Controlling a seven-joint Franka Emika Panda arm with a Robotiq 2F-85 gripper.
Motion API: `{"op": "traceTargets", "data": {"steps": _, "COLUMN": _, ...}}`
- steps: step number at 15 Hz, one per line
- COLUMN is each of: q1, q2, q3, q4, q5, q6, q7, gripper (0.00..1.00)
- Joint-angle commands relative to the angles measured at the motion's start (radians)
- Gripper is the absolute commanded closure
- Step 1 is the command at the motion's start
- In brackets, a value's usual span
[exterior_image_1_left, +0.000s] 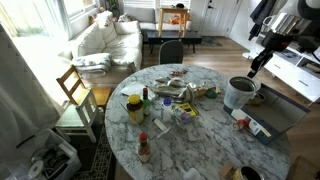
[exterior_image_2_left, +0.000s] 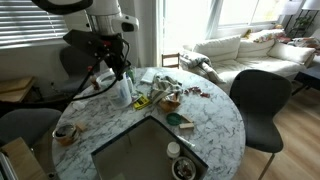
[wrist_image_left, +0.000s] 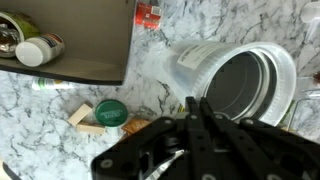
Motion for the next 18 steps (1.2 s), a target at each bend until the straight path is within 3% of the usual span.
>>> {"op": "traceTargets", "data": {"steps": 1, "q1": 0.019, "q2": 0.0, "q3": -0.013, "q4": 0.002, "q5": -0.004, "q6": -0.002, "q7": 0.008, "gripper": 0.96}}
{"op": "traceTargets", "data": {"steps": 8, "q1": 0.013, "q2": 0.01, "q3": -0.024, "q4": 0.019, "q5": -0.016, "q6": -0.028, "q7": 0.0, "gripper": 0.99}}
{"op": "traceTargets", "data": {"steps": 13, "q1": 0.09, "q2": 0.152, "q3": 0.055, "q4": 0.134, "q5": -0.068, "q6": -0.173, "q7": -0.032, "gripper": 0.99}}
{"op": "traceTargets", "data": {"steps": 18, "q1": 0.136, "q2": 0.309, "q3": 0.132, "q4": 0.253, "q5": -0.241, "q6": -0.256, "q7": 0.002, "gripper": 0.99}}
